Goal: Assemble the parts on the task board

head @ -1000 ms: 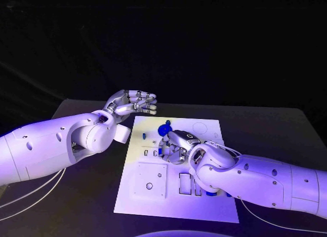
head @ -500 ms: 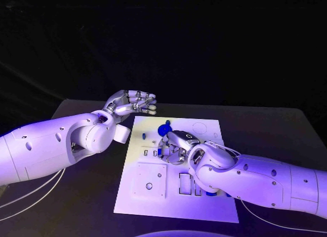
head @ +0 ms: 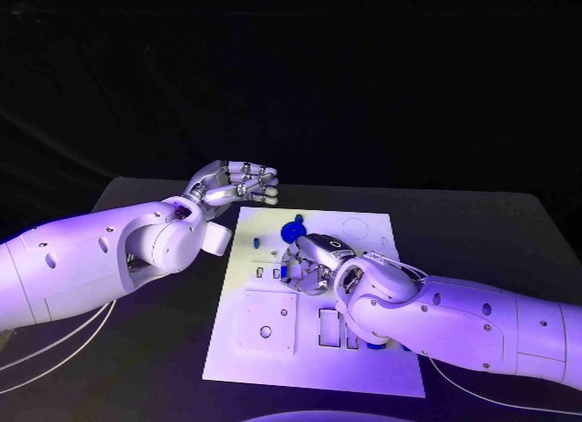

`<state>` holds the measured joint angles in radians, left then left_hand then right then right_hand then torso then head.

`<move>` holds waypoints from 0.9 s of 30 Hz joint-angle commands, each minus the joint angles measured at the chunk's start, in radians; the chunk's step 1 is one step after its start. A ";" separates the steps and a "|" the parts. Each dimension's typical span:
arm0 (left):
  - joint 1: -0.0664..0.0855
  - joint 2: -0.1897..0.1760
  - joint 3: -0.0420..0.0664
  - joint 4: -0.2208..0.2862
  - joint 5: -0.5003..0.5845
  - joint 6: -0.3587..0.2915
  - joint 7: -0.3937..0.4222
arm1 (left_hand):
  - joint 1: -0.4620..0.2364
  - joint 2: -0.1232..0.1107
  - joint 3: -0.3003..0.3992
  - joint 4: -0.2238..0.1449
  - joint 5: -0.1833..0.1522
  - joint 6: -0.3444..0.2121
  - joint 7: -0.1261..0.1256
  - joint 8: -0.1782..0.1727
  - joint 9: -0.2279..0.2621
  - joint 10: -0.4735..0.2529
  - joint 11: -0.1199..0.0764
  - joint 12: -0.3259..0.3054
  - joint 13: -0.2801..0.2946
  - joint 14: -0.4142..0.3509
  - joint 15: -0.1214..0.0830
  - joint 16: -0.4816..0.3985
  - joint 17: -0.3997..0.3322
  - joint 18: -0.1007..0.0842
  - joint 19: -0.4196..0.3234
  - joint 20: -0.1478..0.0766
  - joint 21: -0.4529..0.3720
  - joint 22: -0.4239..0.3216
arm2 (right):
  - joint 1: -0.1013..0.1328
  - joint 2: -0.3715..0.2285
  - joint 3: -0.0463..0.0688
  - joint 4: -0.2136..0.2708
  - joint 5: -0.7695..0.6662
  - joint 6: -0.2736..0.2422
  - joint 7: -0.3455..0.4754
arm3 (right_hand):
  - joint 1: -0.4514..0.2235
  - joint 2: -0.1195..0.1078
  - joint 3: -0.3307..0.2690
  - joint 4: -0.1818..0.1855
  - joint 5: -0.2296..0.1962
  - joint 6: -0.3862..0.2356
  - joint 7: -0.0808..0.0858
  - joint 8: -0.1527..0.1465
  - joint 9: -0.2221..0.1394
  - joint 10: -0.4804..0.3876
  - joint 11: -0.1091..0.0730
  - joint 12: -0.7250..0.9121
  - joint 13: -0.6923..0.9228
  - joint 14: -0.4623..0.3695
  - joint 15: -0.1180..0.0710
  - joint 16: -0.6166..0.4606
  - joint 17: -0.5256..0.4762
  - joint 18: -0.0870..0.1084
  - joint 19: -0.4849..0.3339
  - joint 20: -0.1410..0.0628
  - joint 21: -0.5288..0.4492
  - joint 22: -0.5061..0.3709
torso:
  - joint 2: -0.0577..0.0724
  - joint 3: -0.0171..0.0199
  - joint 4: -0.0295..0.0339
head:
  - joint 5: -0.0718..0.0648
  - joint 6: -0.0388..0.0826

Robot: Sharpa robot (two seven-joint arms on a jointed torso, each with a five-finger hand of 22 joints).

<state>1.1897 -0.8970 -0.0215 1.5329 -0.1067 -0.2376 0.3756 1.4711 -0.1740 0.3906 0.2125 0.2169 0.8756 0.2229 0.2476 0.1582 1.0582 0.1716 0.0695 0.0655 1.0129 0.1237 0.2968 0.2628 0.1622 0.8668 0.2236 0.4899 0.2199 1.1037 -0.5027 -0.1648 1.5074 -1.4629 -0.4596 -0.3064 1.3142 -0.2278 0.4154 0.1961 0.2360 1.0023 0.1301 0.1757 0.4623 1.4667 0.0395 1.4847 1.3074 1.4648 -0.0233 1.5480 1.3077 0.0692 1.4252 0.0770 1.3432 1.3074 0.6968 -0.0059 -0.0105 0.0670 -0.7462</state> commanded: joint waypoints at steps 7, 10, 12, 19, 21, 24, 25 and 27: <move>0.001 0.000 0.001 0.003 -0.003 0.018 0.001 | -0.009 0.004 0.004 0.000 -0.006 -0.009 0.013 -0.003 -0.001 -0.002 0.005 -0.004 0.001 -0.002 0.002 -0.003 0.001 0.018 -0.002 -0.001 0.006 0.001 | -0.001 0.000 0.000 0.003 -0.016 0.006 -0.004 | -0.017 -0.019 -0.028 0.007 0.005 -0.028 0.007 -0.017 -0.004 0.031 0.015 -0.012 0.165 0.086 0.007 0.001 0.164 -0.004 -0.006 0.011 -0.012 0.041 | 0.001 0.0005 0.0001 | 0.000 0.000; 0.001 0.000 0.001 0.002 -0.003 0.018 0.001 | -0.009 0.004 0.004 0.000 -0.006 -0.009 0.013 -0.003 -0.001 -0.002 0.005 -0.004 0.001 -0.002 0.002 -0.003 0.001 0.018 -0.002 -0.001 0.006 0.001 | -0.001 0.000 0.000 0.003 -0.016 -0.001 -0.003 | -0.018 -0.021 -0.041 0.010 0.005 -0.042 0.011 -0.024 -0.007 0.024 0.018 -0.020 0.157 0.086 0.010 0.000 0.161 -0.003 -0.008 0.014 -0.016 0.038 | 0.001 0.0005 0.0002 | -0.001 0.000; 0.001 0.000 0.001 0.002 -0.003 0.019 0.001 | -0.009 0.004 0.004 0.000 -0.006 -0.009 0.013 -0.003 -0.001 -0.002 0.005 -0.004 0.001 -0.002 0.002 -0.003 0.001 0.018 -0.002 -0.001 0.006 0.001 | -0.001 0.000 0.000 0.003 -0.016 -0.005 -0.002 | -0.018 -0.023 -0.057 0.016 0.006 -0.057 0.015 -0.034 -0.010 0.017 0.022 -0.028 0.150 0.085 0.013 -0.001 0.158 -0.003 -0.010 0.017 -0.021 0.036 | 0.000 0.0005 -0.0001 | -0.001 0.001; 0.001 0.000 0.001 0.002 -0.002 0.020 0.000 | -0.009 0.004 0.004 0.000 -0.006 -0.009 0.013 -0.003 -0.001 -0.002 0.005 -0.004 0.001 -0.002 0.002 -0.003 0.001 0.018 -0.002 -0.001 0.006 0.001 | -0.001 -0.003 0.000 0.005 -0.016 -0.025 0.002 | 0.000 0.000 -0.253 0.091 0.009 -0.078 0.023 -0.053 -0.010 0.012 0.029 -0.032 0.146 0.084 0.021 -0.001 0.156 -0.001 -0.012 0.026 -0.031 0.035 | 0.001 0.0004 0.0000 | -0.001 0.002; 0.001 0.000 0.001 0.002 -0.003 0.020 0.000 | -0.010 0.004 0.005 -0.002 -0.006 -0.009 0.012 -0.003 -0.001 -0.002 0.005 -0.004 0.001 -0.002 0.002 -0.005 0.003 0.018 -0.004 -0.001 0.009 0.002 | -0.001 -0.007 0.000 0.010 -0.016 -0.040 0.006 | 0.019 0.027 -0.336 0.095 0.010 -0.079 0.024 -0.057 -0.009 0.011 0.031 -0.033 0.145 0.084 0.022 -0.001 0.156 -0.001 -0.011 0.027 -0.033 0.037 | 0.001 0.0005 0.0001 | -0.001 0.002; 0.001 0.000 0.001 0.000 -0.005 0.019 -0.001 | -0.010 0.004 0.005 -0.002 -0.006 -0.009 0.012 -0.003 -0.001 -0.002 0.005 -0.004 0.001 -0.002 0.002 -0.005 0.003 0.018 -0.004 -0.001 0.009 0.002 | -0.001 -0.020 0.000 0.027 -0.016 -0.071 0.016 | 0.024 0.035 -0.365 0.096 0.011 -0.079 0.024 -0.058 -0.009 0.011 0.031 -0.032 0.145 0.084 0.023 -0.002 0.156 -0.001 -0.011 0.028 -0.035 0.037 | 0.000 0.0010 0.0004 | -0.001 0.003; 0.001 0.000 0.001 -0.001 -0.007 0.018 -0.002 | -0.010 0.004 0.005 -0.002 -0.006 -0.009 0.012 -0.003 -0.001 -0.002 0.005 -0.004 0.001 -0.002 0.002 -0.005 0.003 0.018 -0.004 -0.001 0.009 0.002 | -0.001 -0.026 0.000 0.036 -0.015 -0.081 0.020 | 0.024 0.035 -0.365 0.096 0.011 -0.079 0.024 -0.058 -0.009 0.011 0.031 -0.032 0.145 0.084 0.023 -0.002 0.156 -0.001 -0.011 0.028 -0.035 0.037 | -0.001 0.0011 -0.0002 | -0.001 0.003; 0.001 0.000 0.001 -0.004 -0.015 0.016 -0.008 | -0.010 0.004 0.006 -0.002 -0.006 -0.009 0.012 -0.003 -0.001 -0.002 0.005 -0.004 0.001 -0.002 0.002 -0.005 0.003 0.018 -0.005 -0.001 0.009 0.002 | 0.002 -0.048 0.001 0.062 -0.012 -0.107 0.034 | 0.027 0.037 -0.373 0.096 0.011 -0.079 0.024 -0.058 -0.009 0.013 0.031 -0.031 0.146 0.085 0.023 -0.001 0.160 -0.002 -0.008 0.028 -0.031 0.040 | -0.002 0.0012 -0.0010 | 0.000 0.003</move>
<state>1.1896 -0.8981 -0.0215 1.5292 -0.1096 -0.2355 0.3707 1.4669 -0.1699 0.3906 0.2124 0.2169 0.8756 0.2228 0.2476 0.1582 1.0582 0.1716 0.0694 0.0655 1.0129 0.1237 0.2968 0.2651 0.1622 0.8668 0.2236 0.4950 0.2210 1.1040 -0.5419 -0.1648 1.5560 -1.4651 -0.5067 -0.2999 1.3409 -0.2012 0.0496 0.2912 0.2422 0.9307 0.1550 0.1215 0.4516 1.4668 0.0613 1.4550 1.3073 1.4647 -0.0088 1.5480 1.3074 0.0692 1.4160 0.0969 1.3147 1.3080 0.6968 -0.0054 -0.0105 0.0662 -0.7436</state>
